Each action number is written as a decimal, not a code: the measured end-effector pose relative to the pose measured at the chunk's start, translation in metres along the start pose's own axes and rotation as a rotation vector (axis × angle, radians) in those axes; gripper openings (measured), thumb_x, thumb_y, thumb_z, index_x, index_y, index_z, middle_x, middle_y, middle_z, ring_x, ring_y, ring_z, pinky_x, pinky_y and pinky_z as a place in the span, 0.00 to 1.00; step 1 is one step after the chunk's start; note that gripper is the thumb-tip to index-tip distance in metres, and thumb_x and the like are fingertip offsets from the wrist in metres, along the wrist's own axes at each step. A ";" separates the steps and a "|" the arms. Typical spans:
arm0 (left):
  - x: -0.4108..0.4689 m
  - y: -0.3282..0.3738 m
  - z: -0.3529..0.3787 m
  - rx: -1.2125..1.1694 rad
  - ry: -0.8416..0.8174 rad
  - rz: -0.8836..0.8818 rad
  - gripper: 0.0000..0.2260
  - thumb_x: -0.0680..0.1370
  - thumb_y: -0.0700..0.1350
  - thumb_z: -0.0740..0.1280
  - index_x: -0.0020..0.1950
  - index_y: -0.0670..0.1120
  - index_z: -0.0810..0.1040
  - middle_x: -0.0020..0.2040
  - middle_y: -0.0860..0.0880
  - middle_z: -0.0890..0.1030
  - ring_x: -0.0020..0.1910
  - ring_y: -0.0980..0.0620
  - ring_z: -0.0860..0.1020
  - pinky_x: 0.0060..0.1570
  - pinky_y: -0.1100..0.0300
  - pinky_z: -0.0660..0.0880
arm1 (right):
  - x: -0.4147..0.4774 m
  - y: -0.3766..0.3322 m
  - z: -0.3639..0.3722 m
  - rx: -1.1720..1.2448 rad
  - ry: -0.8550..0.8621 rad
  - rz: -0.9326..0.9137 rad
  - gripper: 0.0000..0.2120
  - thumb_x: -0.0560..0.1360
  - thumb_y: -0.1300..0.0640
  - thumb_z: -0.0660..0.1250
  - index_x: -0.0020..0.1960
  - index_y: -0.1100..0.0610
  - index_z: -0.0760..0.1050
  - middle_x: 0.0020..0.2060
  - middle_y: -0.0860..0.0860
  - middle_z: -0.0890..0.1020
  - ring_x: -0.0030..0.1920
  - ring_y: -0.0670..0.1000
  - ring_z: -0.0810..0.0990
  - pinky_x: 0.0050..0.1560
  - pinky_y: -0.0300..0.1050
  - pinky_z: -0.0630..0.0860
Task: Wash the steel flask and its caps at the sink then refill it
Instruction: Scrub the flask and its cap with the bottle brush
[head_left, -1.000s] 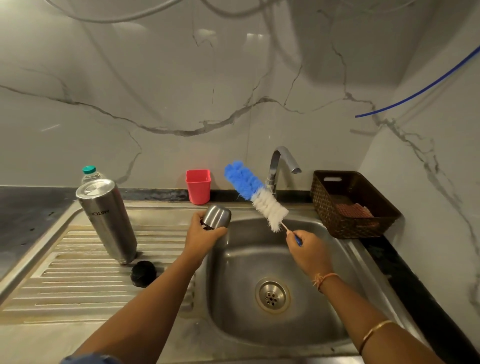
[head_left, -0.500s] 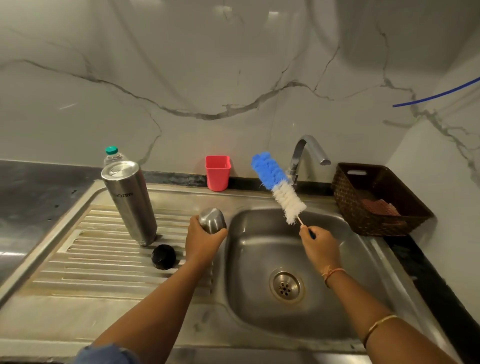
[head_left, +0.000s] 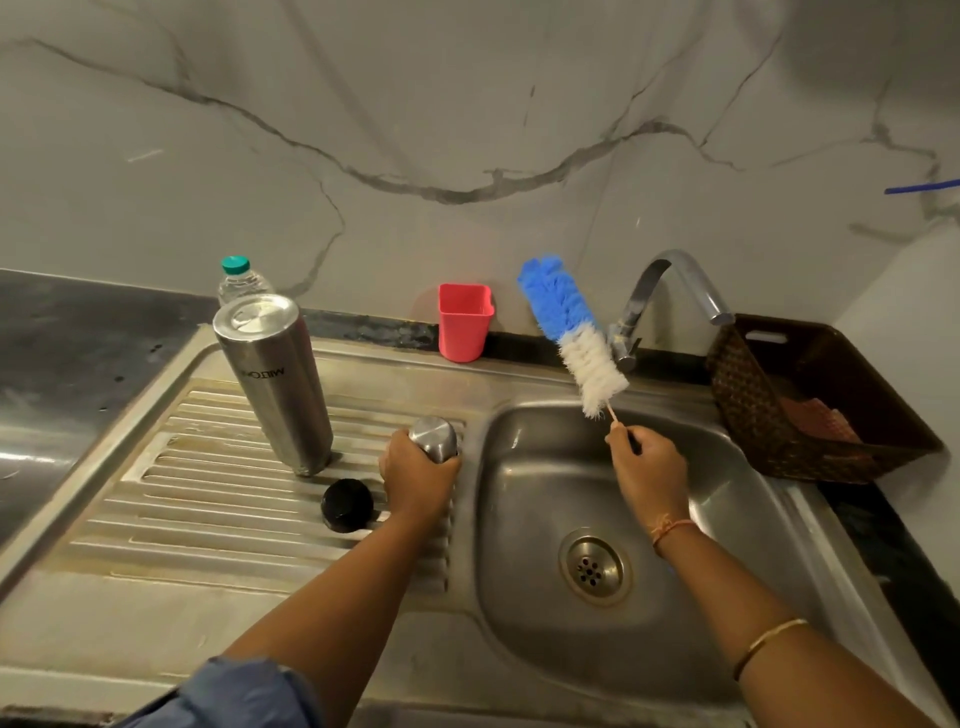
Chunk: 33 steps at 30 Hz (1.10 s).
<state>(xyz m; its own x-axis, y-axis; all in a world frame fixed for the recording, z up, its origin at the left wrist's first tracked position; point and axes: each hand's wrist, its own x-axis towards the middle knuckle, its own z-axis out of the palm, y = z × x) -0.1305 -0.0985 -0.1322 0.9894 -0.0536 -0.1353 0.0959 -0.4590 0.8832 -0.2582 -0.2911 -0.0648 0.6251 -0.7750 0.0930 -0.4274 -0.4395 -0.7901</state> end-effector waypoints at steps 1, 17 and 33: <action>0.001 -0.002 0.001 0.009 0.002 0.000 0.23 0.65 0.45 0.77 0.53 0.46 0.68 0.52 0.43 0.76 0.55 0.41 0.74 0.54 0.46 0.74 | 0.001 -0.002 0.002 -0.004 -0.002 -0.013 0.18 0.78 0.53 0.60 0.39 0.66 0.76 0.32 0.61 0.78 0.30 0.53 0.71 0.30 0.43 0.65; -0.003 -0.010 0.005 0.027 0.015 0.049 0.45 0.67 0.44 0.77 0.76 0.39 0.54 0.70 0.40 0.65 0.71 0.40 0.62 0.69 0.45 0.63 | 0.005 -0.002 0.008 -0.005 -0.007 -0.023 0.18 0.78 0.54 0.61 0.37 0.66 0.75 0.30 0.59 0.76 0.28 0.51 0.69 0.29 0.42 0.65; -0.056 -0.007 -0.012 0.214 -0.114 0.347 0.35 0.76 0.42 0.66 0.78 0.46 0.50 0.77 0.46 0.54 0.76 0.46 0.56 0.74 0.49 0.58 | -0.002 -0.021 -0.010 -0.057 -0.023 -0.094 0.15 0.77 0.57 0.59 0.36 0.65 0.72 0.28 0.57 0.73 0.30 0.55 0.70 0.31 0.45 0.64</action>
<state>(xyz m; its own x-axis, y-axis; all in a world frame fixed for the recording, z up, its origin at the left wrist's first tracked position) -0.1852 -0.0815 -0.1251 0.9395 -0.3294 0.0941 -0.2773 -0.5699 0.7735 -0.2570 -0.2852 -0.0418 0.6784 -0.7191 0.1506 -0.4024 -0.5352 -0.7428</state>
